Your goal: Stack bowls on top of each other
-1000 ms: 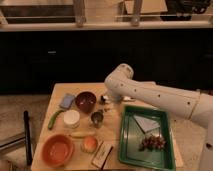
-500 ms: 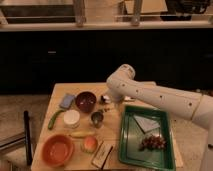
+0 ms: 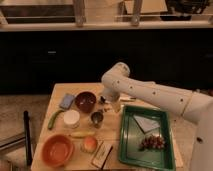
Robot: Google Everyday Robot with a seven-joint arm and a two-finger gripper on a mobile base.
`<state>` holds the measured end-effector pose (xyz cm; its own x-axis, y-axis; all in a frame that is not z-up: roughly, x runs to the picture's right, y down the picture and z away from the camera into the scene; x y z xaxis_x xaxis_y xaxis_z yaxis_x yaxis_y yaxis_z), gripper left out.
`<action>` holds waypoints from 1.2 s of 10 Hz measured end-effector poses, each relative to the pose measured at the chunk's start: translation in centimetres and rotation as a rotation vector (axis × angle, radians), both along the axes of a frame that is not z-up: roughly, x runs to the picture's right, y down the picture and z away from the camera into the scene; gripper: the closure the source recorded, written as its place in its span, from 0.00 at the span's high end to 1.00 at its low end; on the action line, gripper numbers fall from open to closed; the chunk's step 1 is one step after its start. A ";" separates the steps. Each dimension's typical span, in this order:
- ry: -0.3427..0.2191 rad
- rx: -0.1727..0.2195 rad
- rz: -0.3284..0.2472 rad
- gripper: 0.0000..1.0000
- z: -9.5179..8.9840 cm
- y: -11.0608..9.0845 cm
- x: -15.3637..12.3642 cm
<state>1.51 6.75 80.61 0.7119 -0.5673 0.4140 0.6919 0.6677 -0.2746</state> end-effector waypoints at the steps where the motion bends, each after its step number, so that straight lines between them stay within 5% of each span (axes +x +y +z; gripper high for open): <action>1: -0.027 -0.007 -0.048 0.80 0.5 0.0 -1.0; 8: -0.129 -0.078 -0.327 0.80 4.1 0.4 -5.9; 12: -0.165 -0.126 -0.404 0.80 6.4 1.5 -7.5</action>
<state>-6.01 8.26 87.05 0.3619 -0.7239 0.5873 0.9316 0.3032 -0.2003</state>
